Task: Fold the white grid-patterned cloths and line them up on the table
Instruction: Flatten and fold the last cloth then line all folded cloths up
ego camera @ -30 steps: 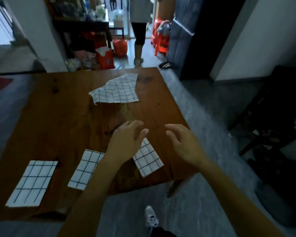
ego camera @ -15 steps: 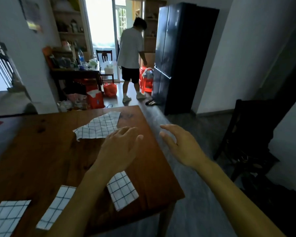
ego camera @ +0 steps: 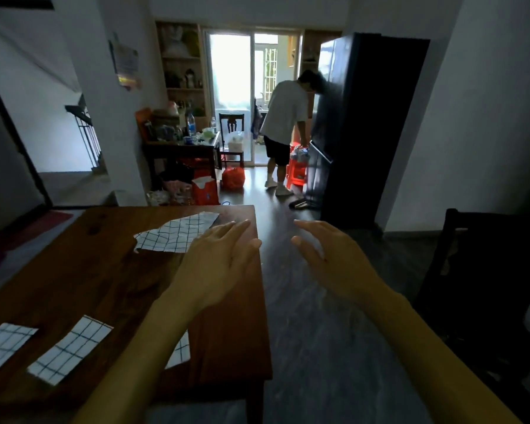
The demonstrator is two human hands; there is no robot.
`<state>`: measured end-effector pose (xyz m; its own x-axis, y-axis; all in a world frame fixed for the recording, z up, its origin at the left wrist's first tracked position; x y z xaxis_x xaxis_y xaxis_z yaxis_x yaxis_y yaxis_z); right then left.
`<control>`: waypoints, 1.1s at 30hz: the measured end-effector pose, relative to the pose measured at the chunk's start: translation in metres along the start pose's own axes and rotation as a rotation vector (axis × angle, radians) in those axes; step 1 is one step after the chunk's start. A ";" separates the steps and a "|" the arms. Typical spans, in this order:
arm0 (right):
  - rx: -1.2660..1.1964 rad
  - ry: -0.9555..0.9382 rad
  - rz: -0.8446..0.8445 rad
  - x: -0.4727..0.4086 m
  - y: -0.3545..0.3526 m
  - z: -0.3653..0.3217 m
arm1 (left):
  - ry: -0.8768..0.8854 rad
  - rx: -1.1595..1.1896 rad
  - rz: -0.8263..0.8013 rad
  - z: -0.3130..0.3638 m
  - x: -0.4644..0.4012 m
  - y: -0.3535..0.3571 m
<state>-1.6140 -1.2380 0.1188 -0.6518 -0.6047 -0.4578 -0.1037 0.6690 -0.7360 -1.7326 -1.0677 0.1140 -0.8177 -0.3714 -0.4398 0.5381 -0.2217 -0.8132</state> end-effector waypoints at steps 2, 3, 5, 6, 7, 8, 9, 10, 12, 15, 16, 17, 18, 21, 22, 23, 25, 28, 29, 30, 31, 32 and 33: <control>-0.050 -0.040 0.009 -0.004 -0.011 0.009 | -0.011 -0.031 0.016 0.015 -0.001 0.009; -0.068 -0.064 0.011 -0.008 -0.014 0.014 | -0.021 -0.043 0.026 0.021 -0.003 0.014; -0.072 -0.104 0.011 -0.019 -0.015 0.024 | -0.043 -0.067 0.032 0.029 -0.010 0.023; -0.067 -0.113 0.005 -0.025 -0.014 0.029 | -0.059 -0.076 0.026 0.031 -0.014 0.027; -0.069 -0.120 -0.005 -0.032 -0.012 0.035 | -0.078 -0.082 0.020 0.032 -0.020 0.031; -0.075 -0.131 -0.014 -0.039 -0.009 0.041 | -0.098 -0.086 0.017 0.032 -0.026 0.035; -0.082 -0.143 -0.027 -0.047 -0.006 0.048 | -0.117 -0.089 0.017 0.032 -0.034 0.040; -0.085 -0.155 -0.041 -0.055 -0.003 0.054 | -0.134 -0.094 0.022 0.029 -0.043 0.045; -0.089 -0.171 -0.067 -0.074 0.007 0.070 | -0.166 -0.114 0.033 0.021 -0.061 0.060; -0.078 -0.180 -0.114 -0.108 0.033 0.100 | -0.208 -0.102 0.053 0.004 -0.091 0.093; -0.070 -0.186 -0.134 -0.120 0.043 0.110 | -0.229 -0.080 0.062 -0.004 -0.102 0.105; -0.070 -0.194 -0.154 -0.133 0.052 0.119 | -0.255 -0.061 0.071 -0.011 -0.114 0.117; -0.072 -0.199 -0.177 -0.148 0.061 0.128 | -0.285 -0.053 0.078 -0.020 -0.127 0.128; -0.042 -0.234 -0.236 -0.197 0.089 0.152 | -0.371 -0.055 0.078 -0.046 -0.169 0.158; -0.030 -0.250 -0.251 -0.214 0.096 0.158 | -0.394 -0.054 0.075 -0.054 -0.183 0.165; -0.024 -0.269 -0.266 -0.230 0.105 0.165 | -0.419 -0.054 0.076 -0.062 -0.196 0.171; -0.021 -0.292 -0.297 -0.258 0.122 0.176 | -0.462 -0.057 0.083 -0.078 -0.219 0.181; -0.032 -0.318 -0.335 -0.294 0.152 0.191 | -0.522 -0.075 0.061 -0.102 -0.243 0.196; -0.045 -0.331 -0.344 -0.306 0.163 0.197 | -0.543 -0.085 0.053 -0.110 -0.250 0.202; -0.056 -0.343 -0.354 -0.317 0.173 0.202 | -0.564 -0.100 0.046 -0.119 -0.256 0.208; -0.071 -0.353 -0.365 -0.329 0.184 0.207 | -0.585 -0.116 0.043 -0.126 -0.263 0.215; -0.085 -0.359 -0.378 -0.341 0.193 0.213 | -0.601 -0.132 0.044 -0.133 -0.270 0.221; -0.098 -0.366 -0.390 -0.354 0.202 0.220 | -0.616 -0.144 0.048 -0.139 -0.277 0.228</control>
<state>-1.2394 -0.9836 0.0223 -0.2486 -0.9154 -0.3165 -0.3667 0.3914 -0.8440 -1.4117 -0.8896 -0.0027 -0.5028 -0.8381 -0.2117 0.5029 -0.0843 -0.8602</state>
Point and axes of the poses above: each hand's wrist, its own x-axis away from the middle knuckle, its own y-axis out of the palm, z = x × y, the point moved 2 cm from there along -x, towards the middle knuckle, and after that the axes turned 5 degrees about z, right-handed, at the moved point
